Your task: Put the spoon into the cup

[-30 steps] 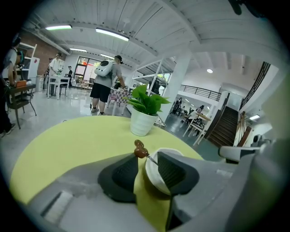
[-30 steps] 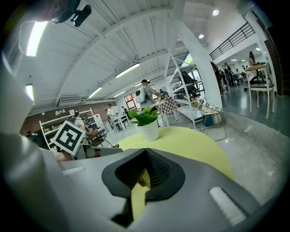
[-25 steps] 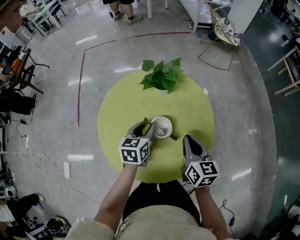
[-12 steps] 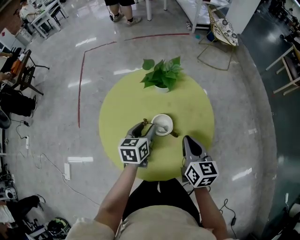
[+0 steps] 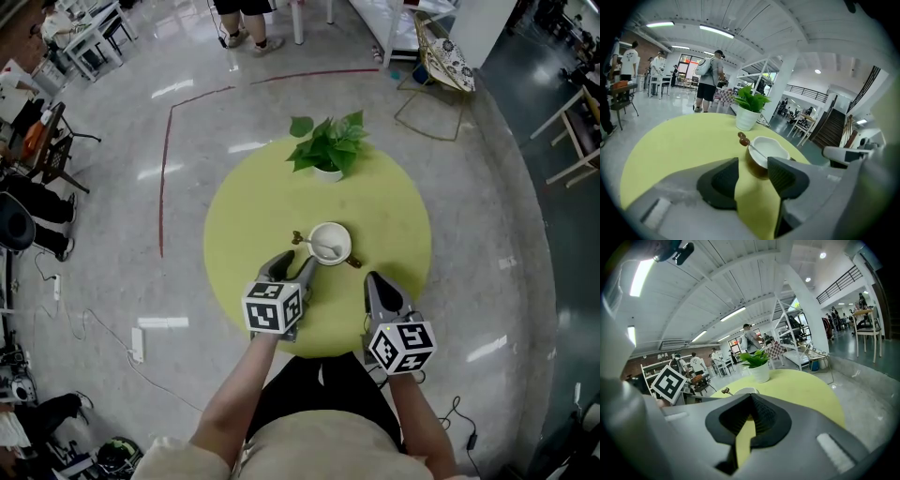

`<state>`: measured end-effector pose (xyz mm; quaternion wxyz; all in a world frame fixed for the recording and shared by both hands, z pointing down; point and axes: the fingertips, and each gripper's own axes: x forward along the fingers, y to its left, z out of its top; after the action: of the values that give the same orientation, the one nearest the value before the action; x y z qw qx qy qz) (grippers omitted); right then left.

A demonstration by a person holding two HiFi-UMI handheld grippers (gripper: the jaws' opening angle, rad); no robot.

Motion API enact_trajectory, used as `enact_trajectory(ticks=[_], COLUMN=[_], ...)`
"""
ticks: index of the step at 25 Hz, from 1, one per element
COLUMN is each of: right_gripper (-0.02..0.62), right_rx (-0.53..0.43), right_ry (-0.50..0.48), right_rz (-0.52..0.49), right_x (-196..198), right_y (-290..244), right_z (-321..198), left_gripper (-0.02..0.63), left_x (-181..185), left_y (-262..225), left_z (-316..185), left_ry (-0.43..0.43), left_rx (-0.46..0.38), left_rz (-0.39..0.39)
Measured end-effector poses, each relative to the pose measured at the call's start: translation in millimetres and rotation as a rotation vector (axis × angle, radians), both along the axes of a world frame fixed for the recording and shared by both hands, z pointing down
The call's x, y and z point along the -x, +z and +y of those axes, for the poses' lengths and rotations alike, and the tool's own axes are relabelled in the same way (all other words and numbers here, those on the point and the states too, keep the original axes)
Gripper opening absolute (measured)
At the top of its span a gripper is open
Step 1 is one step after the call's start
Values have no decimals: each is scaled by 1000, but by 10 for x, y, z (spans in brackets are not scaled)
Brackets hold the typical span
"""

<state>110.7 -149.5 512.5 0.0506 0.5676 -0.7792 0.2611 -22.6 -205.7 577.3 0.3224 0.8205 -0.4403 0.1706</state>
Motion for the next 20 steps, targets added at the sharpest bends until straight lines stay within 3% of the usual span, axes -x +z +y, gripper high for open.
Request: enact_trajectory(ticks=[7,20], right_gripper=[0,0], right_rx=[-8,-23], right_ry=[5,35], right_rz=[3,19], right_x=[104,325], right_y=[-10,-42], right_z=[139,512], left_gripper=[189,118], left_x=[94,253], left_y=[5,-240], left_z=[214,504], left_ry=[22,87], left_rx=[-4,-91], left_rz=[-23,-61])
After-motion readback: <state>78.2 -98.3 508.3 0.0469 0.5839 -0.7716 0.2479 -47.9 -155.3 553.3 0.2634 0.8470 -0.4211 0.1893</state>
